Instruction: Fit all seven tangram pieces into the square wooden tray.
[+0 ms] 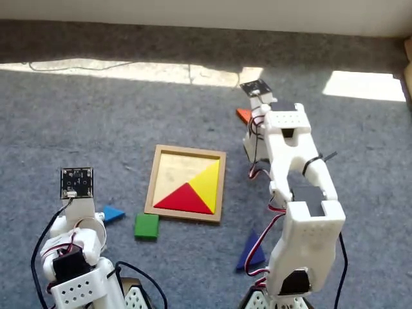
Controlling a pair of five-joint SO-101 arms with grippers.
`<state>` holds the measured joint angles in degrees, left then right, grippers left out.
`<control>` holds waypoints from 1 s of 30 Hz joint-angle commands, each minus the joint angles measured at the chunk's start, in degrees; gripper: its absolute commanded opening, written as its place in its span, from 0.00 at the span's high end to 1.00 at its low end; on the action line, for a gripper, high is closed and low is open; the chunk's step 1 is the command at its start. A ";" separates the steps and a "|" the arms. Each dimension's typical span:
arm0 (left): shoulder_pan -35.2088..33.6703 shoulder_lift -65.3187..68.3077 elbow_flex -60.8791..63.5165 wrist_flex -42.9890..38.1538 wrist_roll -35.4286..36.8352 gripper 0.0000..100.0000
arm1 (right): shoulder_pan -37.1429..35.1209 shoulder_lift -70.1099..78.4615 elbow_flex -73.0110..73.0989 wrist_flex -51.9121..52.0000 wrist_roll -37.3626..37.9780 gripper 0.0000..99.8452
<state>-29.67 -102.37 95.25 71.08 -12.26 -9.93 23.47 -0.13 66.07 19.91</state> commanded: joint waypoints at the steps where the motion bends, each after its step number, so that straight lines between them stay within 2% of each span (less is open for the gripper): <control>1: -0.66 -1.98 -0.48 -0.88 -0.26 0.99 | 0.13 -0.57 -3.38 -1.89 0.70 0.78; 19: -0.66 -1.98 -0.48 -0.88 -0.26 0.99 | -0.84 2.33 -6.29 -3.47 0.18 0.78; 23: -0.66 -1.98 -0.48 -0.88 -0.26 0.99 | -0.84 2.42 -6.73 -3.74 -3.16 0.78; 30: -0.66 -1.98 -0.48 -0.88 -0.26 0.99 | -0.66 2.51 -6.46 -3.74 -3.43 0.78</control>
<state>-29.67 -102.37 95.25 71.08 -12.26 -10.20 26.46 -3.82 63.43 17.19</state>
